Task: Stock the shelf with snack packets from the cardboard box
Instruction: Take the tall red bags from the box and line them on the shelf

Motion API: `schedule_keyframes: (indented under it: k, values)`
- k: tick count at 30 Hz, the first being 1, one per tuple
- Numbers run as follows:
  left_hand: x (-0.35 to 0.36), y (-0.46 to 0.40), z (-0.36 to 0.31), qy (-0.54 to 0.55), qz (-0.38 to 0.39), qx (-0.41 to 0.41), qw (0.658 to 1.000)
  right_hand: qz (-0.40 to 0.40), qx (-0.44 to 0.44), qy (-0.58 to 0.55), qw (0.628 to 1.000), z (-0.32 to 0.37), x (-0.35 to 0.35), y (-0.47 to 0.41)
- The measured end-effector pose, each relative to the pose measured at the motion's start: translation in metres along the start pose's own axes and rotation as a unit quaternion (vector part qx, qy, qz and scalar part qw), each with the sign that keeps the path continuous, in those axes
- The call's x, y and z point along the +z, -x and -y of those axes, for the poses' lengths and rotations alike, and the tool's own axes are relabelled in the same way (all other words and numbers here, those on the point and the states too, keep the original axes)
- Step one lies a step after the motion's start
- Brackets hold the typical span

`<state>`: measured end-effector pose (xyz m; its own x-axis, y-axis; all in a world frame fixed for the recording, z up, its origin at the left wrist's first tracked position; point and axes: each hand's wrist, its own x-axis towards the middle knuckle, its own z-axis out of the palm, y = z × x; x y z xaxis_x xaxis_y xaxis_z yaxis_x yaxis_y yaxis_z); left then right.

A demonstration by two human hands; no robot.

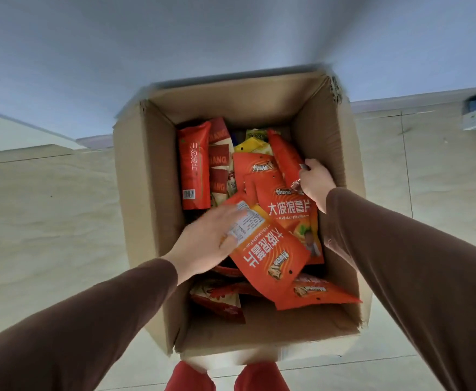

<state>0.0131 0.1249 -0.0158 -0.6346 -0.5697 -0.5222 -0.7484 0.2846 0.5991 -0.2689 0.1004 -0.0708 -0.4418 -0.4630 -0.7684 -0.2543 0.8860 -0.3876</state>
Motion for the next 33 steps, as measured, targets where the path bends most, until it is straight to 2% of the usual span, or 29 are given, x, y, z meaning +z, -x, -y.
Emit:
schedule_keyframes:
  k: [3, 5, 8, 10, 14, 16, 19, 22, 27, 33]
  values:
    - [-0.015, -0.034, 0.012, 0.077, -0.166, -0.109, 0.977, 0.001, -0.003, 0.029, 1.000, 0.001, 0.003, -0.005]
    - [-0.021, -0.060, 0.029, 0.117, -0.224, -0.211, 0.944, 0.002, -0.001, 0.044, 0.999, 0.000, 0.006, -0.009]
    - [-0.022, -0.090, 0.052, 0.170, -0.222, -0.309, 0.909, 0.009, 0.000, 0.083, 0.996, -0.006, 0.015, -0.019]
    - [-0.018, -0.103, 0.059, 0.153, -0.192, -0.336, 0.910, 0.013, -0.004, 0.111, 0.994, -0.011, 0.021, -0.025]
    - [-0.013, -0.115, 0.068, 0.094, -0.157, -0.345, 0.921, 0.018, -0.012, 0.166, 0.986, -0.017, 0.034, -0.031]
    - [-0.014, -0.115, 0.072, 0.075, -0.141, -0.337, 0.928, 0.011, -0.004, 0.155, 0.988, -0.019, 0.039, -0.033]
    - [-0.021, -0.107, 0.067, 0.077, -0.121, -0.330, 0.933, 0.007, 0.023, 0.004, 1.000, -0.021, 0.037, -0.023]
    - [-0.032, -0.088, 0.045, 0.174, -0.160, -0.313, 0.920, 0.043, 0.034, -0.132, 0.990, -0.018, 0.020, 0.010]
    - [-0.072, -0.038, -0.020, 0.345, -0.192, -0.284, 0.874, 0.102, -0.010, -0.206, 0.973, 0.000, -0.030, 0.093]
    - [-0.160, 0.025, -0.151, 0.473, -0.193, -0.217, 0.832, 0.049, -0.075, -0.284, 0.955, 0.047, -0.122, 0.218]
